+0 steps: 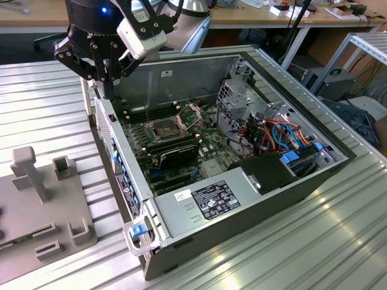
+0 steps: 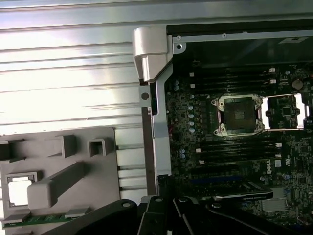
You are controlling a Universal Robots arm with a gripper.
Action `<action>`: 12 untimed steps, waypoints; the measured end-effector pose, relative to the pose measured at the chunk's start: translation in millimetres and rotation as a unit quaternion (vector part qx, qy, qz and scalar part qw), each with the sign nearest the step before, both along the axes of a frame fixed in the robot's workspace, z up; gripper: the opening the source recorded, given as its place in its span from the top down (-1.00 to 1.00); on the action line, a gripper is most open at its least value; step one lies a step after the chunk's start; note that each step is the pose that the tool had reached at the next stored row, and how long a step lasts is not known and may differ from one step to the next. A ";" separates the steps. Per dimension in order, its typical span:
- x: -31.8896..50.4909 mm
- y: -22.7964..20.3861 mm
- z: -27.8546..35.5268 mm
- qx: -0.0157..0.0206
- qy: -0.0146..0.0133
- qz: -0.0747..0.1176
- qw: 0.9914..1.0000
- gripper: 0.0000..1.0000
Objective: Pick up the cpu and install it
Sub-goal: 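Reach for the cpu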
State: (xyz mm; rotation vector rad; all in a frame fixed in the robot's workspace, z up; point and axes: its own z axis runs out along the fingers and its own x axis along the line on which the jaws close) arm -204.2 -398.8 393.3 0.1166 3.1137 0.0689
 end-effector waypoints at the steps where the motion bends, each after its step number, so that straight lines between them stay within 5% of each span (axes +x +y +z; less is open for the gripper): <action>1: -0.3 0.0 0.0 0.000 0.000 0.000 1.000 0.79; 12: -10.2 0.0 0.0 0.000 0.000 0.000 1.000 0.79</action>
